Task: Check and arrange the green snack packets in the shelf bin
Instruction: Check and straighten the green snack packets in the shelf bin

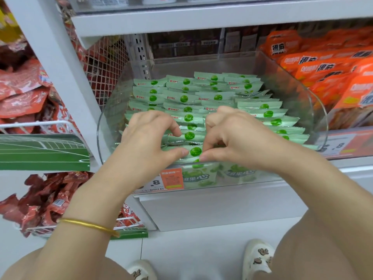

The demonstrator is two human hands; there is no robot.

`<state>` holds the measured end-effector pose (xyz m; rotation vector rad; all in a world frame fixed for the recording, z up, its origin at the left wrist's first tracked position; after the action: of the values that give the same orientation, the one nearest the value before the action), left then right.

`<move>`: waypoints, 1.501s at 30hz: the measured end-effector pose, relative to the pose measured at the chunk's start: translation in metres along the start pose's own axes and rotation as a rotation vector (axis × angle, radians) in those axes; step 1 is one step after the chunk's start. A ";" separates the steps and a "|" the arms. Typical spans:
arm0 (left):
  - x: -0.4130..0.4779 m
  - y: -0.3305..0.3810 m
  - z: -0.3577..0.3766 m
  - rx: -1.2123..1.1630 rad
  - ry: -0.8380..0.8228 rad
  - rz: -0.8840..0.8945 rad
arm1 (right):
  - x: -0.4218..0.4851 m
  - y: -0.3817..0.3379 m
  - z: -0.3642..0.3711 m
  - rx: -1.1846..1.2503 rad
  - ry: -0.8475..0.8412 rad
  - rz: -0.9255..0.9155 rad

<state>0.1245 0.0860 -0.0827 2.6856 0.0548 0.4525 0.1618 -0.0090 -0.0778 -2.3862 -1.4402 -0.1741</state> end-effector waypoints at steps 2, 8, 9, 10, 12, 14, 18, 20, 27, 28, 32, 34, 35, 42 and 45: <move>0.000 0.001 0.000 -0.014 0.005 0.014 | -0.002 0.003 -0.001 0.034 -0.018 0.004; 0.002 0.002 -0.009 -0.084 0.029 0.051 | 0.003 0.014 -0.025 0.190 0.172 0.068; 0.002 0.003 -0.009 -0.088 0.006 0.057 | 0.005 0.010 -0.019 0.165 0.152 0.054; 0.002 0.004 -0.007 -0.087 -0.020 0.063 | 0.007 0.005 -0.012 0.131 0.122 0.038; 0.000 0.005 -0.003 -0.081 -0.064 0.067 | 0.010 0.000 -0.005 0.050 0.084 0.022; 0.000 0.003 -0.001 -0.081 -0.081 0.056 | 0.010 -0.002 -0.005 -0.009 0.069 0.023; -0.001 0.000 0.000 -0.081 -0.107 0.032 | 0.009 -0.005 -0.006 -0.067 0.043 0.012; -0.001 0.000 0.000 -0.082 -0.117 0.031 | 0.009 -0.005 -0.004 -0.104 0.043 0.021; -0.002 0.002 0.003 -0.083 -0.159 0.011 | 0.004 -0.008 -0.007 0.045 0.172 -0.051; -0.002 0.001 0.003 -0.091 -0.158 0.008 | 0.004 -0.006 -0.008 0.066 0.188 -0.049; 0.000 -0.005 0.004 -0.066 -0.149 -0.012 | 0.000 0.002 -0.027 0.301 0.318 0.016; 0.001 -0.004 0.001 -0.099 -0.130 -0.030 | -0.004 0.010 -0.040 0.416 0.405 0.069; 0.001 -0.003 -0.003 -0.154 -0.100 -0.038 | -0.006 0.013 -0.043 0.450 0.433 0.093; 0.005 0.008 -0.020 -0.659 0.105 -0.090 | -0.008 0.028 -0.050 0.693 0.557 0.212; 0.008 0.005 -0.022 -0.789 0.198 -0.133 | -0.007 0.040 -0.039 0.877 0.456 0.329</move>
<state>0.1250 0.0908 -0.0593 1.8490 0.0889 0.5542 0.1961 -0.0460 -0.0524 -1.6615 -0.6801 0.0083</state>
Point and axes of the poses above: each hand's wrist, its own x-axis towards the middle knuckle, its own z-axis out of the palm, y = z × x, the point moved 10 cm from there along x, towards the middle knuckle, and after that the axes turned 4 degrees about y, right-handed, at the moved point
